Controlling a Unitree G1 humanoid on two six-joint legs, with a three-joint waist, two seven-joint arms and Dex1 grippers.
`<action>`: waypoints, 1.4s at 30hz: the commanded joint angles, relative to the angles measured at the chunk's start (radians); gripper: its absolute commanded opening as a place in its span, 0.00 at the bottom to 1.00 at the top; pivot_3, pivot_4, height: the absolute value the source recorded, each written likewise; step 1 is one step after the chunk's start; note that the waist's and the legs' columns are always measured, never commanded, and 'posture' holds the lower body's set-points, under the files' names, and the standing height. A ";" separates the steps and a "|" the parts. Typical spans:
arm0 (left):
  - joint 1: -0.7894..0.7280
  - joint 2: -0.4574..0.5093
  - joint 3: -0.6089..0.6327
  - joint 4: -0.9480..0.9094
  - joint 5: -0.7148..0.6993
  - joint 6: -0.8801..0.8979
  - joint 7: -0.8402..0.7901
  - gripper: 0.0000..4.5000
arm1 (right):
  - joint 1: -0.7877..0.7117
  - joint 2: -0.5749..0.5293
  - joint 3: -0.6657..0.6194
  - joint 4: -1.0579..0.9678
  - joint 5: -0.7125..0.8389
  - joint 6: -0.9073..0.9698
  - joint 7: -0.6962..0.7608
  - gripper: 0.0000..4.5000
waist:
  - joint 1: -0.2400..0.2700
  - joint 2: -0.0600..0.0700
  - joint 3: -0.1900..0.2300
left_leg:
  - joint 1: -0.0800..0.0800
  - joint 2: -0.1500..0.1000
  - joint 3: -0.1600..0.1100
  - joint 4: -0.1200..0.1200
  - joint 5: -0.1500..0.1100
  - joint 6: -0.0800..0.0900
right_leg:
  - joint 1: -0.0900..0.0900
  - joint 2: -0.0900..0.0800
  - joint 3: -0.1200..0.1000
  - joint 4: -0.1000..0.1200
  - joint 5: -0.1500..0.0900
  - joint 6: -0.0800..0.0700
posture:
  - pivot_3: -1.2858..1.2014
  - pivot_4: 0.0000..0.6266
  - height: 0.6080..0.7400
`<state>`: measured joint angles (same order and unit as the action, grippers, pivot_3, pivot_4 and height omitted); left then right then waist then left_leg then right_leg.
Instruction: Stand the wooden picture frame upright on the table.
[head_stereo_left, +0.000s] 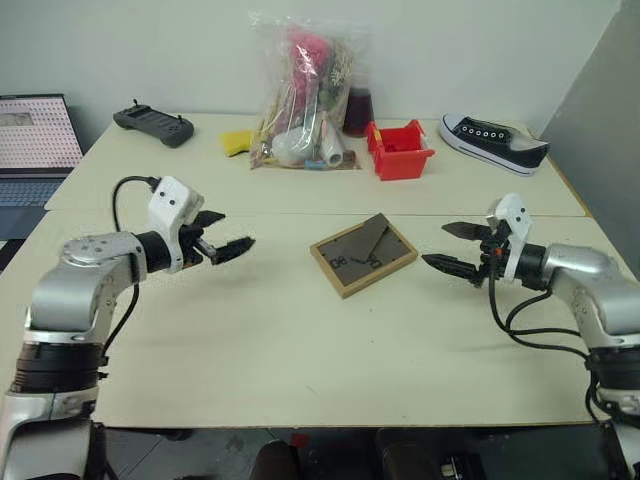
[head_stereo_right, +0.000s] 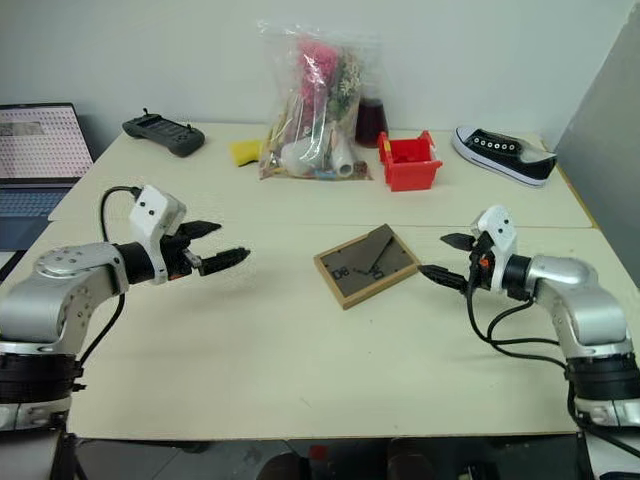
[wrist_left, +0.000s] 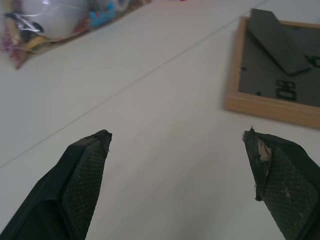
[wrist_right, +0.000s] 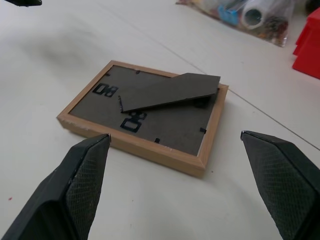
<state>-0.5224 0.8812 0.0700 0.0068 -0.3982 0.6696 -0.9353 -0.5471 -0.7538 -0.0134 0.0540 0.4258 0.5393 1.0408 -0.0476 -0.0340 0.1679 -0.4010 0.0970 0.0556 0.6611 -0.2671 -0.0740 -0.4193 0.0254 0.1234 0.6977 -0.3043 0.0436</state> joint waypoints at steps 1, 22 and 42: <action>-0.033 0.014 -0.018 -0.005 0.006 -0.032 -0.056 1.00 | -0.026 -0.019 -0.005 0.027 -0.007 -0.005 0.033 0.99 | 0.000 0.000 0.000 | 0.000 0.000 0.000 0.000 0.000 0.000 | 0.000 0.000 0.000 0.000 0.000 0.000 | 0.52 0.24 1.00; -0.446 -0.429 -0.158 0.755 0.314 -0.486 0.173 0.44 | 0.259 0.360 -0.088 -0.448 -0.178 0.270 -0.777 0.31 | 0.021 0.000 -0.001 | -0.002 -0.002 -0.001 0.002 0.001 0.000 | -0.001 -0.001 -0.001 0.002 0.000 0.000 | 0.52 0.24 1.00; -0.491 -0.532 -0.244 0.961 0.420 -0.570 -0.106 0.01 | 0.064 0.521 0.042 -0.114 -0.263 0.142 -0.827 0.00 | 0.010 0.000 -0.001 | -0.002 -0.002 -0.002 0.001 0.001 -0.001 | -0.001 0.000 -0.001 0.001 0.000 0.000 | 0.52 0.24 1.00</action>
<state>-1.0410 0.3309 -0.1583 1.0595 0.0339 0.0869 -0.9543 -0.4536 -0.2402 0.0326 -0.0662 0.1660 0.7346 0.1998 -0.0377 -0.0339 0.1670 -0.4033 0.0955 0.0539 0.6623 -0.2661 -0.0752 -0.4204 0.0252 0.1230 0.6989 -0.3039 0.0434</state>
